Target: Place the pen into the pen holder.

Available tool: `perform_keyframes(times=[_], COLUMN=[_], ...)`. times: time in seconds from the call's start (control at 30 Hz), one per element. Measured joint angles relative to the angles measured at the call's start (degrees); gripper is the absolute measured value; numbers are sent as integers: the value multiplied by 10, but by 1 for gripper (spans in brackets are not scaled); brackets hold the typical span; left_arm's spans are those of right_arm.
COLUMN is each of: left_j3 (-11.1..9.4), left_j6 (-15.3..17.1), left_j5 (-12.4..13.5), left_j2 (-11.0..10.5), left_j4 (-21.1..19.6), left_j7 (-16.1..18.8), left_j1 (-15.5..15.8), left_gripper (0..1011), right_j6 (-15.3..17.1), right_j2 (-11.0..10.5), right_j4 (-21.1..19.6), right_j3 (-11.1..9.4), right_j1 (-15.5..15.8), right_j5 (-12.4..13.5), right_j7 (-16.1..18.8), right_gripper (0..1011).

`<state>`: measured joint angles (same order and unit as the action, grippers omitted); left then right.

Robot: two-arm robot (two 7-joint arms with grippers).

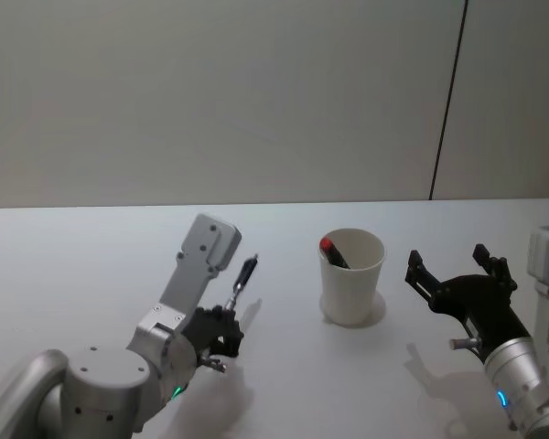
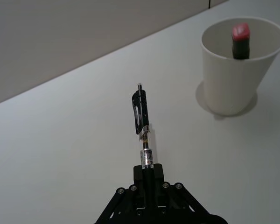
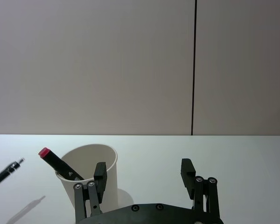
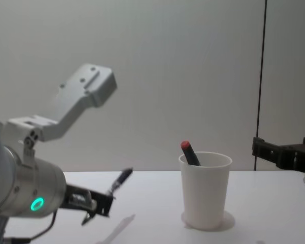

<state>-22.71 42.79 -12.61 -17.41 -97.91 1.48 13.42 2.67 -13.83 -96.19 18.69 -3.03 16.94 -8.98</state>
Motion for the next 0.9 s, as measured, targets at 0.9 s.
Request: perform_keyframes(times=[0.9], left_j3=[42], left_j6=[-272], left_j5=[-15], left_j2=[-15], left_j4=[5], left_j7=[26], left_j1=[-20], left_gripper=[137], right_j6=[0], right_j2=[0], right_j4=[0], right_j3=[0], right_j1=[0], right_j5=[0], right_j7=[0], right_gripper=[1002])
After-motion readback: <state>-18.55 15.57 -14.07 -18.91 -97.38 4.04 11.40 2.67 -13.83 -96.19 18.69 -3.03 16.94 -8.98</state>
